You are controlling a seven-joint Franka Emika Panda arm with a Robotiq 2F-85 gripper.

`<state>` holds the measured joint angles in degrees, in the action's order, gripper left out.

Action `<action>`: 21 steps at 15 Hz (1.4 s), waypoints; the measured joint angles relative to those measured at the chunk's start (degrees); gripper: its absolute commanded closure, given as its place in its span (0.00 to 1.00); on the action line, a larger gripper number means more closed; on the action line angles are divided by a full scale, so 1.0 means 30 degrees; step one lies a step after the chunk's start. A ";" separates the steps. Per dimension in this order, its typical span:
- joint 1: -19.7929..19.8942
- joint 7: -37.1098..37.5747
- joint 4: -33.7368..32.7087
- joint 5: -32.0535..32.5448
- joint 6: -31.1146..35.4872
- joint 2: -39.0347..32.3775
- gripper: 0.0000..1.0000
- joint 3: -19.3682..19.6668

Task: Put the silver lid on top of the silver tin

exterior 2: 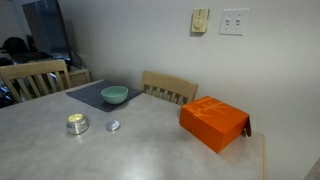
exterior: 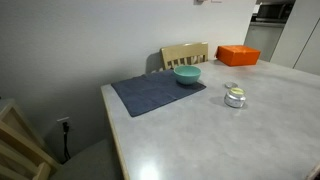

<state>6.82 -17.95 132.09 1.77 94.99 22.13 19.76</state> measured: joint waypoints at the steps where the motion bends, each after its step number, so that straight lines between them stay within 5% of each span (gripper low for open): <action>1: 0.0000 0.0002 0.0000 0.0000 0.0000 0.0000 0.00 0.0000; 7: -0.0261 -0.1146 0.0001 -0.0066 -0.0940 -0.0814 0.00 -0.0505; 16: -0.1349 -0.2631 -0.1023 -0.0304 -0.1618 -0.7208 0.00 -0.2550; 21: -0.1205 -0.2736 -0.1235 -0.0344 -0.0830 -0.7355 0.00 -0.2802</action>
<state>3.21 -26.16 128.39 0.74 92.50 0.07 11.35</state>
